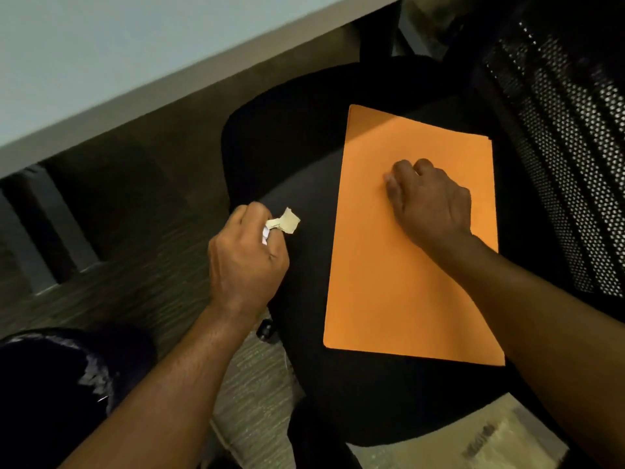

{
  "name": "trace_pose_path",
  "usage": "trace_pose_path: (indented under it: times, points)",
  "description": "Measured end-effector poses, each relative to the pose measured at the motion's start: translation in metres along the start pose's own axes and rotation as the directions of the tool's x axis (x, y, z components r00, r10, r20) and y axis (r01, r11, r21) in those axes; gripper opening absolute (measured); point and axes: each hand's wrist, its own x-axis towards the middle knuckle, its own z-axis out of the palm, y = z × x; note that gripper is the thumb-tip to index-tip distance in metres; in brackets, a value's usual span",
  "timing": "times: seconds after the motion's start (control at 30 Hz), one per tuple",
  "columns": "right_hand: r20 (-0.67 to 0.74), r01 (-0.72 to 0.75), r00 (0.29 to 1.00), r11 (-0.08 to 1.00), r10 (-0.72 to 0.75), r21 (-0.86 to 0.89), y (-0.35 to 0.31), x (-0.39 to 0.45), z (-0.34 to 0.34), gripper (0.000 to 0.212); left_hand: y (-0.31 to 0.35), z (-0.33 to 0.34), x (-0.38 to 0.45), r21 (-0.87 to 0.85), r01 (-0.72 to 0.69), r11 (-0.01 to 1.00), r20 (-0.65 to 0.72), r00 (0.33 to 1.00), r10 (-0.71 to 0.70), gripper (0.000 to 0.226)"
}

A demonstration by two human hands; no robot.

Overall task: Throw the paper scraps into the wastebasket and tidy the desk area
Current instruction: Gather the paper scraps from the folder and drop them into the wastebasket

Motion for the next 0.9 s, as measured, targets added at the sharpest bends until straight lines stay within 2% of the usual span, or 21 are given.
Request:
trace_pose_path:
  times: [0.1, 0.2, 0.37, 0.57, 0.73, 0.9]
  points:
    - [-0.001, -0.067, 0.998, 0.997, 0.067, -0.047, -0.008, -0.004, 0.002, 0.043, -0.022, -0.022, -0.015, 0.013, 0.055, 0.998, -0.045, 0.998, -0.054, 0.01]
    - [-0.045, -0.096, 0.994, 0.995, 0.095, -0.01, -0.007, -0.005, 0.003, 0.04, -0.04, -0.041, -0.032, 0.013, 0.103, 0.995, -0.076, 0.992, -0.102, 0.012]
    - [-0.097, -0.012, 0.995, 0.987, 0.028, 0.162, -0.048, -0.013, -0.004, 0.036, -0.083, -0.085, -0.068, -0.004, 0.23, 0.973, -0.181, 0.957, -0.227, 0.012]
    - [-0.221, 0.128, 0.974, 0.916, -0.044, 0.381, -0.177, -0.032, -0.015, 0.033, -0.144, -0.147, -0.131, -0.019, 0.345, 0.938, -0.285, 0.898, -0.336, 0.014]
    - [-0.165, 0.27, 0.963, 0.738, -0.214, 0.618, -0.312, -0.081, -0.014, 0.028, -0.199, -0.188, -0.199, 0.026, 0.469, 0.883, -0.333, 0.836, -0.435, 0.016]
    - [-0.115, 0.344, 0.912, 0.581, -0.395, 0.738, -0.434, -0.144, 0.014, 0.029, -0.254, -0.219, -0.261, 0.057, 0.591, 0.805, -0.357, 0.765, -0.536, 0.021]
